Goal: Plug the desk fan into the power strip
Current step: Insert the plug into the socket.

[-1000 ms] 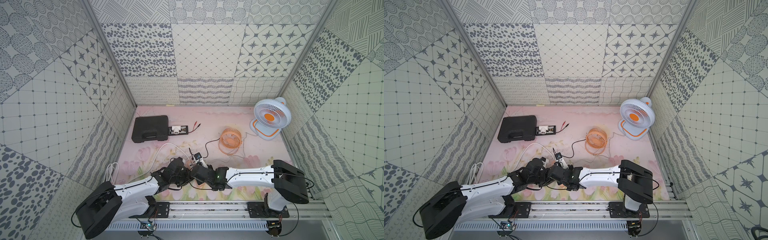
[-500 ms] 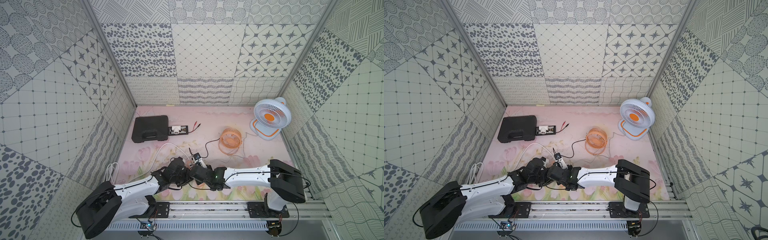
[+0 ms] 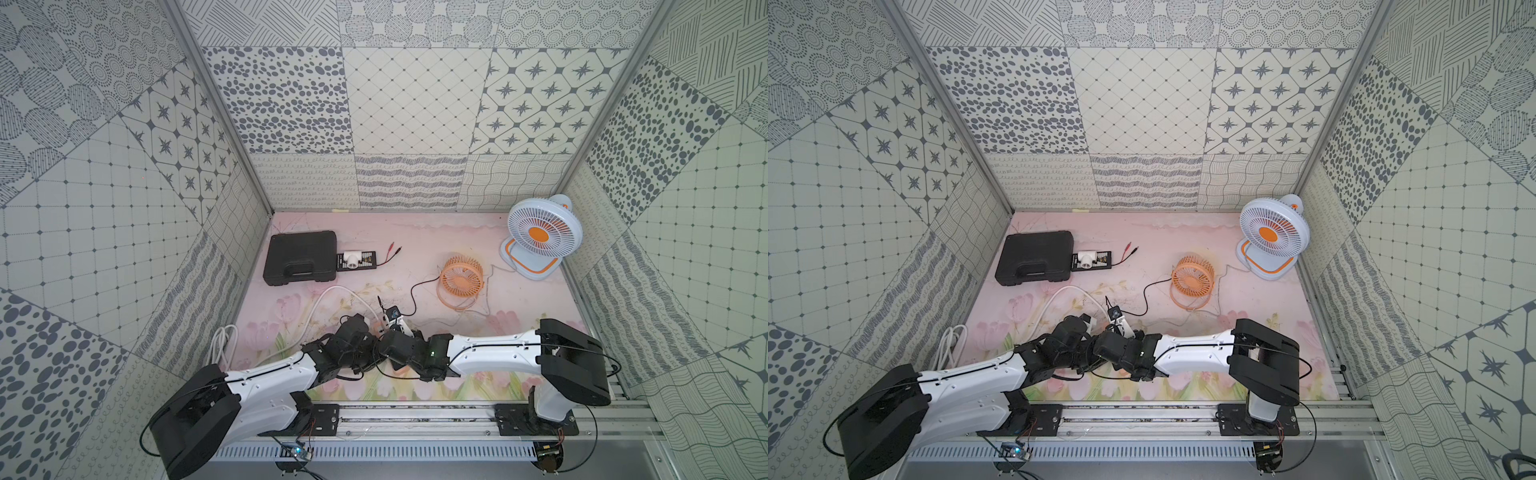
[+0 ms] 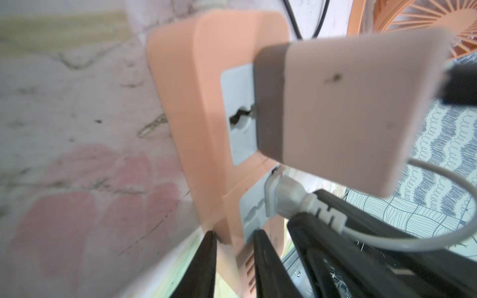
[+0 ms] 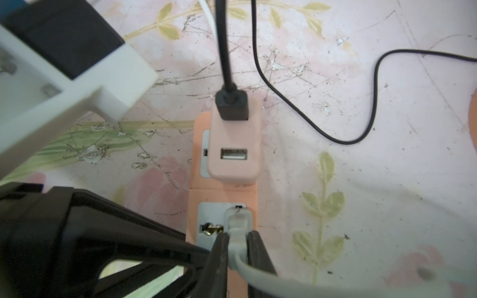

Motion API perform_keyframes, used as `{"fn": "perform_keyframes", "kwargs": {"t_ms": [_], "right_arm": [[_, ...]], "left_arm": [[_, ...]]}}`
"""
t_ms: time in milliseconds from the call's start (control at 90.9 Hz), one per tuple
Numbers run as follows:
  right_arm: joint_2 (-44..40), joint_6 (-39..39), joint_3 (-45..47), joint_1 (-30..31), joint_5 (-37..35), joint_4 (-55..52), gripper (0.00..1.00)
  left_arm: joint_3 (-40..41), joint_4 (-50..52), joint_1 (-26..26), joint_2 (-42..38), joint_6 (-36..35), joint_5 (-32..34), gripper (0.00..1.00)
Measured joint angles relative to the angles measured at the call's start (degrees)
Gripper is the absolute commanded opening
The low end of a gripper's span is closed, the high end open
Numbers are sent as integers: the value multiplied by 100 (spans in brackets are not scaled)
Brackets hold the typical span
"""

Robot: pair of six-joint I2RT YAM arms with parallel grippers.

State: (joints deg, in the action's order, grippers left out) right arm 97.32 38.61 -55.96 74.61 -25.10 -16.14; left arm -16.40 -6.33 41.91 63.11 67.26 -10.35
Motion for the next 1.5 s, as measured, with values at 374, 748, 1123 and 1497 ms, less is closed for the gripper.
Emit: {"fn": "perform_keyframes", "kwargs": {"t_ms": [374,748,1123,1497], "right_arm": [[-2,146,-48,7,133,-81,0],[-2,173,-50,4,138,-83,0],[57,199,-142,7,114,-208,0],[251,278,-452,39,26,-603,0]], "left_arm": [[0,52,0,-20,0,155,33],[122,-94,0,-79,2,164,31],[129,-72,0,-129,2,179,28],[114,-44,0,-127,2,181,27]]}}
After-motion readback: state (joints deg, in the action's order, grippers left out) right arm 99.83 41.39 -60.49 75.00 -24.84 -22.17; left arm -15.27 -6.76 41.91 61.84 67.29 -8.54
